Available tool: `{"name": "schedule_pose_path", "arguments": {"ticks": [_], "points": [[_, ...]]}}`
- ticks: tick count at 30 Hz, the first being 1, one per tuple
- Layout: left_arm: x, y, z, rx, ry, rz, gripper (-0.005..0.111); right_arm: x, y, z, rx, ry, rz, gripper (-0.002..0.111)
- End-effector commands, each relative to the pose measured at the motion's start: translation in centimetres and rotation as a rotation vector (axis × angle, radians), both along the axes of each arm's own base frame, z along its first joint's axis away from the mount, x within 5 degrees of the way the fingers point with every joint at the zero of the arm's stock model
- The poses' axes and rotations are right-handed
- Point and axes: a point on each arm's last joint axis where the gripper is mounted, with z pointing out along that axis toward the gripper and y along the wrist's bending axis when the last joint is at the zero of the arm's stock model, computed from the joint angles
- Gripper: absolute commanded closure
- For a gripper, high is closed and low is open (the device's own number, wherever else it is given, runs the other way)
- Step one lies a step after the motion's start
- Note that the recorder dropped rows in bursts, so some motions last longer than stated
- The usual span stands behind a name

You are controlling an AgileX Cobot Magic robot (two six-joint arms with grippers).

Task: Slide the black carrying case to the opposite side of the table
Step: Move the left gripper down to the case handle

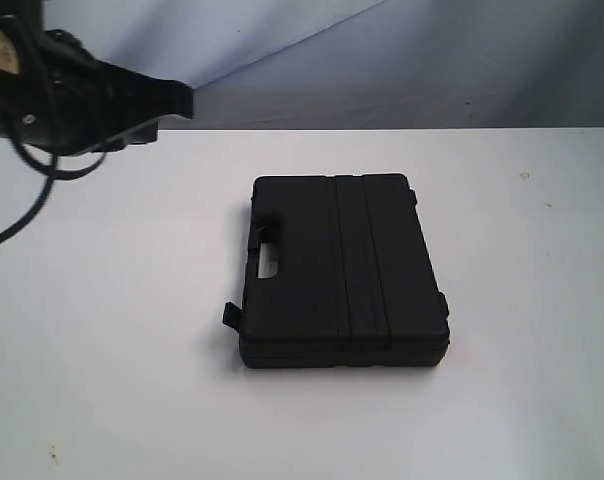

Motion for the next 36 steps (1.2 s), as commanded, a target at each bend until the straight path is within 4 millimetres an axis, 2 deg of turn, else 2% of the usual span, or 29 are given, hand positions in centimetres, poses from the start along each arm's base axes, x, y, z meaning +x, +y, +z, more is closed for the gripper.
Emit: {"name": "schedule_pose_path", "arguments": {"ticks": [1, 6, 13, 19, 24, 26, 33, 36], "points": [[2.3, -3.2, -1.8, 0.066, 0.083, 0.0, 0.107, 0.0, 0.0, -0.1, 0.009, 0.002, -0.007, 0.108], [4.5, -5.1, -4.6, 0.126, 0.185, 0.031, 0.107, 0.0, 0.0, -0.1, 0.009, 0.002, -0.007, 0.108], [5.7, -5.9, -9.1, 0.205, 0.301, 0.042, 0.106, 0.0, 0.0, -0.1, 0.009, 0.002, -0.007, 0.108], [5.8, -6.1, -9.6, 0.214, 0.309, 0.037, 0.106, 0.0, 0.0, -0.1, 0.009, 0.002, -0.007, 0.108], [6.1, -6.4, -9.6, 0.125, 0.3, 0.103, 0.105, 0.0, 0.0, -0.1, 0.009, 0.002, -0.007, 0.108], [6.2, -6.5, -9.6, 0.119, 0.293, 0.1, 0.101, 0.0, 0.0, -0.1, 0.009, 0.002, -0.007, 0.108], [6.5, -6.8, -10.7, 0.111, 0.31, 0.112, 0.073, 0.0, 0.0, -0.1, 0.009, 0.002, -0.007, 0.108], [6.7, -7.1, -11.8, 0.11, 0.328, 0.114, 0.071, 0.0, 0.0, -0.1, 0.009, 0.002, -0.007, 0.108]]}}
